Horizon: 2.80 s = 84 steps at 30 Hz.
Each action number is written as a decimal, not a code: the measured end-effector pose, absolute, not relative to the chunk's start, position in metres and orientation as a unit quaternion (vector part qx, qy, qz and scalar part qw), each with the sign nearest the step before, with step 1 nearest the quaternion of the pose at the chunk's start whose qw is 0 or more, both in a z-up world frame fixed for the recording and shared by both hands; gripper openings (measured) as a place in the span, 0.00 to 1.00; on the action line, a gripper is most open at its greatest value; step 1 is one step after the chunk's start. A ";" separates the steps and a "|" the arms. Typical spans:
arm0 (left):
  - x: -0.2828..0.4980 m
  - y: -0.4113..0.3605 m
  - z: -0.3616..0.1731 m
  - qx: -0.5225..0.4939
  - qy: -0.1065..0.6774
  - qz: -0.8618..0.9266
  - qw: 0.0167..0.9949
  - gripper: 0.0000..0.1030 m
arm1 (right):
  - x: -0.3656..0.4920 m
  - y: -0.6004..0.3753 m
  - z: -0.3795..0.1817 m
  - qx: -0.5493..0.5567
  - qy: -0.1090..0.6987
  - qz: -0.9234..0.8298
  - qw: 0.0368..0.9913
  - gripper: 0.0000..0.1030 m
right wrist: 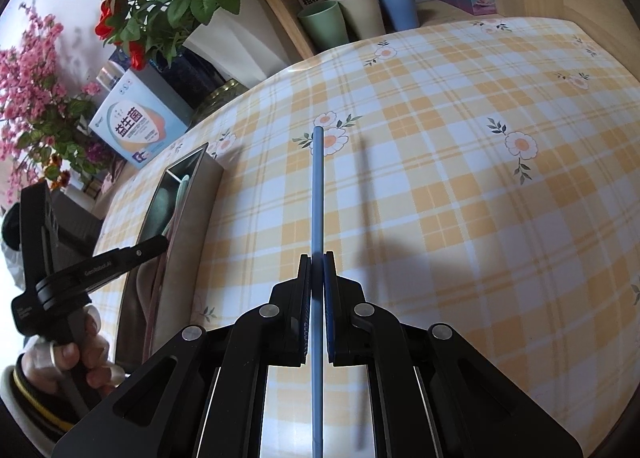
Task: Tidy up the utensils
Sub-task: 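Lower the pink chopstick into the basket and open the left gripper while the right holds the blue chopstick, then lower the blue chopstick into the steel basket and open the right gripper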
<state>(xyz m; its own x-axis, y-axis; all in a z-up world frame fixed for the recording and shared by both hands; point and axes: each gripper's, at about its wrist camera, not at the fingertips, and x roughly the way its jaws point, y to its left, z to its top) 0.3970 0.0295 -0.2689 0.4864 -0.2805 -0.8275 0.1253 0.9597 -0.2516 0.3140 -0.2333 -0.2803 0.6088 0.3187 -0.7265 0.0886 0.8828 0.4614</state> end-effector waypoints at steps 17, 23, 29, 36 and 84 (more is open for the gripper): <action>0.372 0.042 -0.215 -0.053 0.446 -0.150 0.881 0.29 | 0.312 -0.224 -0.260 0.234 0.438 0.068 0.865 0.06; 0.353 0.060 -0.202 -0.008 0.422 -0.141 0.895 0.39 | 0.316 -0.201 -0.248 0.228 0.449 0.077 0.860 0.06; 0.341 0.082 -0.202 0.003 0.423 -0.135 0.896 0.40 | 0.327 -0.165 -0.239 0.221 0.461 0.093 0.854 0.06; 0.325 0.107 -0.199 0.001 0.403 -0.127 0.906 0.71 | 0.348 -0.117 -0.232 0.200 0.478 0.102 0.849 0.06; 0.278 0.125 -0.136 0.024 0.345 -0.109 0.932 0.94 | 0.336 -0.085 -0.177 0.113 0.424 0.113 0.892 0.43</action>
<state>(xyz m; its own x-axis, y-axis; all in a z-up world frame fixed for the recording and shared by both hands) 0.2777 0.1250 -0.1356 0.7383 -0.1866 -0.6482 0.2197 0.9751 -0.0304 0.3361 -0.0852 -0.1770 0.6155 0.2972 -0.7299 -0.1057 0.9489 0.2973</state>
